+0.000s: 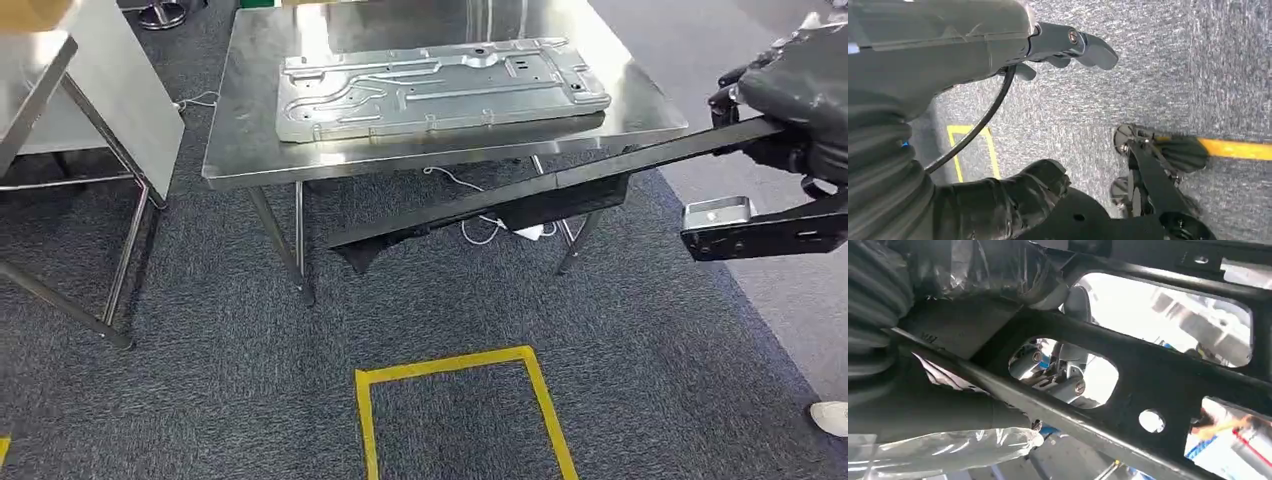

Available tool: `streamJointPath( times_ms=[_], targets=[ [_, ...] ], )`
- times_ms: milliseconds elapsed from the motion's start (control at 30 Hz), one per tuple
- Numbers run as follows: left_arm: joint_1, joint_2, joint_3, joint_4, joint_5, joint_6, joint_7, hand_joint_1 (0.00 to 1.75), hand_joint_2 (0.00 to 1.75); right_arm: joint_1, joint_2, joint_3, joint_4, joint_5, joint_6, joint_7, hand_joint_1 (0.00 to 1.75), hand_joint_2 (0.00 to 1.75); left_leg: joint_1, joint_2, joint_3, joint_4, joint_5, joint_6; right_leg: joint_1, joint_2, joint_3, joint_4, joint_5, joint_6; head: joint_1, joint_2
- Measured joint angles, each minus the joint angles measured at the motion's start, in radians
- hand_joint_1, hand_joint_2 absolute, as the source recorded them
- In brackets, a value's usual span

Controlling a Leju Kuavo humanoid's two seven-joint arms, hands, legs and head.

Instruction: Take the parts from the cabinet and place them on the table.

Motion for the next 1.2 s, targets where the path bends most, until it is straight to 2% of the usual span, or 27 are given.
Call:
streamJointPath(
  times_ms=[33, 100, 167, 200, 300, 333, 367, 400, 467, 500, 533, 600, 633, 667, 700, 733, 800, 833, 867, 900, 967, 1000, 1033, 1067, 1133, 1167, 1200],
  targets=[
    [-0.001, 0.000, 0.000, 0.000, 0.000, 0.000, 0.000, 0.00, 1.75, 0.001, -0.002, -0.002, 0.002, 0.000, 0.001, 0.000, 1.75, 1.75, -0.001, -0.001, -0.003, 0.009, -0.002, -0.004, 0.007, 0.002, -0.002, -0.010, 0.008, -0.006, -0.002, 0.000],
    [-0.001, 0.000, 0.000, 0.000, 0.000, 0.003, 0.000, 0.00, 1.75, 0.009, -0.002, -0.008, 0.007, 0.000, 0.000, 0.000, 1.75, 1.75, -0.001, 0.000, -0.002, 0.001, -0.003, -0.007, 0.008, 0.001, -0.004, -0.010, 0.005, -0.013, -0.001, 0.000],
    [-0.002, 0.001, 0.002, 0.000, 0.000, 0.008, -0.001, 0.00, 1.75, 0.017, -0.002, -0.016, 0.010, 0.000, 0.002, 0.000, 1.75, 1.75, -0.004, 0.002, -0.001, 0.008, -0.016, -0.021, -0.005, 0.000, 0.004, -0.019, 0.006, -0.026, 0.000, 0.000],
    [-0.001, 0.001, 0.003, 0.000, 0.000, 0.009, -0.002, 0.00, 1.75, 0.021, -0.002, -0.023, 0.010, 0.000, 0.002, 0.000, 1.75, 1.75, -0.003, 0.003, -0.012, 0.039, -0.035, -0.027, -0.005, -0.001, 0.008, -0.020, 0.004, -0.032, -0.002, 0.000],
    [-0.002, 0.001, 0.006, 0.000, -0.002, 0.020, 0.000, 0.00, 1.75, 0.040, -0.002, -0.045, 0.013, 0.004, 0.003, 0.000, 1.75, 1.75, 0.008, 0.003, -0.128, 0.258, -0.130, -0.038, -0.003, -0.001, 0.010, -0.019, -0.001, -0.039, -0.003, 0.000],
    [-0.002, 0.001, 0.006, 0.000, -0.003, 0.024, 0.001, 0.00, 1.75, 0.048, -0.002, -0.050, 0.014, 0.008, 0.005, 0.000, 1.75, 1.75, 0.009, 0.003, -0.162, 0.312, -0.138, -0.039, -0.003, -0.001, 0.012, -0.019, -0.002, -0.039, -0.003, 0.000],
    [-0.002, 0.001, 0.007, 0.000, -0.005, 0.025, 0.003, 0.00, 1.75, 0.056, -0.002, -0.052, 0.015, 0.013, 0.008, 0.000, 1.75, 1.75, 0.011, 0.003, -0.169, 0.311, -0.119, -0.039, -0.003, 0.000, 0.016, -0.018, -0.005, -0.038, -0.004, 0.000],
    [-0.001, 0.001, 0.007, 0.000, -0.005, 0.027, 0.006, 0.00, 1.75, 0.061, -0.002, -0.056, 0.016, 0.016, 0.011, 0.000, 1.75, 1.75, 0.011, 0.003, -0.151, 0.262, -0.076, -0.037, -0.003, 0.000, 0.021, -0.018, -0.008, -0.037, -0.003, 0.000],
    [0.000, 0.001, 0.007, 0.000, -0.005, 0.027, 0.008, 0.00, 1.75, 0.064, -0.002, -0.066, 0.018, 0.018, 0.015, 0.000, 1.75, 1.75, 0.011, 0.004, -0.076, 0.092, 0.026, -0.027, -0.002, 0.000, 0.036, -0.019, -0.017, -0.034, -0.003, 0.000],
    [0.001, 0.001, 0.007, 0.000, -0.006, 0.027, 0.008, 0.00, 1.75, 0.064, -0.002, -0.074, 0.018, 0.018, 0.017, 0.000, 1.75, 1.75, 0.008, 0.004, -0.050, 0.025, 0.042, -0.017, -0.003, -0.001, 0.038, -0.020, -0.021, -0.033, -0.003, 0.000],
    [0.000, 0.003, 0.007, -0.001, -0.008, 0.027, 0.008, 0.00, 1.75, 0.064, -0.001, -0.079, 0.019, 0.018, 0.019, -0.003, 1.75, 1.75, 0.002, 0.006, -0.036, 0.009, 0.033, -0.015, 0.003, 0.001, 0.035, -0.017, -0.023, -0.027, -0.004, 0.000],
    [-0.004, 0.004, 0.007, -0.001, -0.011, 0.027, 0.007, 0.00, 1.75, 0.069, -0.001, -0.080, 0.021, 0.018, 0.023, -0.003, 1.75, 1.75, -0.001, 0.005, -0.038, 0.007, 0.027, -0.013, 0.000, 0.001, 0.036, -0.026, -0.022, -0.016, -0.003, 0.000],
    [-0.003, 0.004, 0.007, -0.001, -0.011, 0.027, 0.006, 0.00, 1.75, 0.070, -0.001, -0.082, 0.022, 0.019, 0.026, -0.003, 1.75, 1.75, -0.001, 0.005, -0.035, 0.002, 0.026, -0.010, -0.001, 0.000, 0.040, -0.031, -0.022, -0.010, -0.003, 0.000],
    [-0.003, 0.004, 0.007, -0.001, -0.013, 0.027, 0.006, 0.00, 1.75, 0.074, 0.000, -0.085, 0.024, 0.021, 0.029, -0.004, 1.75, 1.75, 0.009, 0.006, -0.018, -0.022, 0.034, -0.003, -0.003, 0.000, 0.046, -0.028, -0.029, -0.004, -0.003, 0.000],
    [-0.001, 0.004, 0.007, -0.001, -0.015, 0.027, 0.005, 0.00, 1.75, 0.073, 0.001, -0.090, 0.024, 0.029, 0.031, -0.007, 1.75, 1.75, 0.008, 0.006, -0.007, -0.031, 0.034, -0.002, -0.003, -0.001, 0.043, -0.009, -0.035, -0.003, -0.002, 0.000],
    [0.000, 0.004, 0.007, -0.001, -0.015, 0.027, 0.006, 0.00, 1.75, 0.072, 0.001, -0.093, 0.024, 0.039, 0.031, -0.012, 1.75, 1.75, 0.008, 0.007, -0.002, -0.033, 0.031, 0.004, -0.002, -0.001, 0.017, 0.039, -0.063, -0.004, -0.002, 0.000],
    [-0.002, 0.004, 0.007, -0.001, -0.015, 0.027, 0.008, 0.00, 1.75, 0.079, 0.001, -0.092, 0.024, 0.060, 0.021, -0.016, 1.75, 1.75, 0.006, 0.007, 0.005, -0.032, 0.023, 0.012, -0.001, 0.000, -0.067, 0.188, -0.123, 0.000, -0.002, 0.000],
    [-0.002, 0.004, 0.007, -0.001, -0.015, 0.027, 0.010, 0.00, 1.75, 0.089, 0.001, -0.092, 0.024, 0.073, 0.013, -0.016, 1.75, 1.75, 0.004, 0.007, 0.009, -0.031, 0.018, 0.012, -0.002, 0.000, -0.105, 0.246, -0.134, 0.003, -0.002, 0.000],
    [-0.002, 0.004, 0.007, -0.001, -0.015, 0.027, 0.013, 0.00, 1.75, 0.101, 0.001, -0.092, 0.024, 0.090, 0.002, -0.016, 1.75, 1.75, 0.004, 0.007, 0.016, -0.030, 0.013, 0.012, -0.002, -0.001, -0.121, 0.257, -0.117, 0.005, -0.002, 0.000],
    [-0.002, 0.004, 0.007, -0.001, -0.015, 0.027, 0.016, 0.00, 1.75, 0.108, 0.001, -0.092, 0.024, 0.103, -0.004, -0.019, 1.75, 1.75, 0.005, 0.005, 0.023, -0.029, 0.007, 0.011, -0.003, -0.001, -0.114, 0.224, -0.079, 0.006, -0.002, 0.000],
    [0.000, 0.004, 0.008, -0.001, -0.015, 0.027, 0.019, 0.00, 1.75, 0.112, 0.001, -0.095, 0.024, 0.130, -0.022, -0.027, 1.75, 1.75, 0.006, 0.002, 0.037, -0.017, -0.011, 0.005, -0.006, -0.001, -0.050, 0.061, 0.031, 0.007, -0.002, 0.000],
    [0.002, 0.004, 0.008, -0.001, -0.015, 0.027, 0.019, 0.00, 1.75, 0.117, 0.001, -0.098, 0.024, 0.140, -0.030, -0.030, 1.75, 1.75, 0.005, 0.001, 0.032, -0.011, -0.022, -0.002, -0.007, 0.000, -0.027, 0.006, 0.041, 0.006, -0.002, 0.000],
    [-0.001, 0.004, 0.008, -0.001, -0.014, 0.029, 0.019, 0.00, 1.75, 0.120, 0.002, -0.096, 0.024, 0.148, -0.034, -0.030, 1.75, 1.75, -0.002, 0.000, 0.031, 0.004, -0.030, -0.009, 0.000, 0.001, -0.025, -0.008, 0.029, 0.004, -0.001, 0.000],
    [-0.001, 0.004, 0.008, -0.001, -0.014, 0.029, 0.021, 0.00, 1.75, 0.131, 0.000, -0.098, 0.025, 0.152, -0.037, -0.030, 1.75, 1.75, -0.001, -0.001, 0.025, 0.001, -0.030, -0.012, 0.002, 0.005, -0.030, -0.001, 0.029, -0.006, -0.002, 0.000],
    [-0.002, 0.004, 0.008, -0.001, -0.013, 0.030, 0.021, 0.00, 1.75, 0.139, 0.000, -0.100, 0.026, 0.160, -0.037, -0.030, 1.75, 1.75, 0.000, 0.001, 0.028, -0.001, -0.031, -0.015, 0.004, 0.007, -0.034, -0.001, 0.025, -0.014, -0.002, 0.000],
    [-0.002, 0.005, 0.008, -0.001, -0.013, 0.030, 0.021, 0.00, 1.75, 0.141, 0.000, -0.101, 0.027, 0.167, -0.039, -0.030, 1.75, 1.75, -0.003, 0.001, 0.030, 0.001, -0.039, -0.019, -0.006, 0.007, -0.029, -0.005, 0.024, -0.020, -0.003, 0.000],
    [-0.002, 0.005, 0.008, -0.001, -0.013, 0.030, 0.021, 0.00, 1.75, 0.144, -0.001, -0.106, 0.027, 0.183, -0.041, -0.032, 1.75, 1.75, 0.001, 0.002, 0.027, 0.018, -0.050, -0.027, -0.006, 0.007, -0.021, -0.008, 0.021, -0.025, -0.002, 0.000]
  ],
)
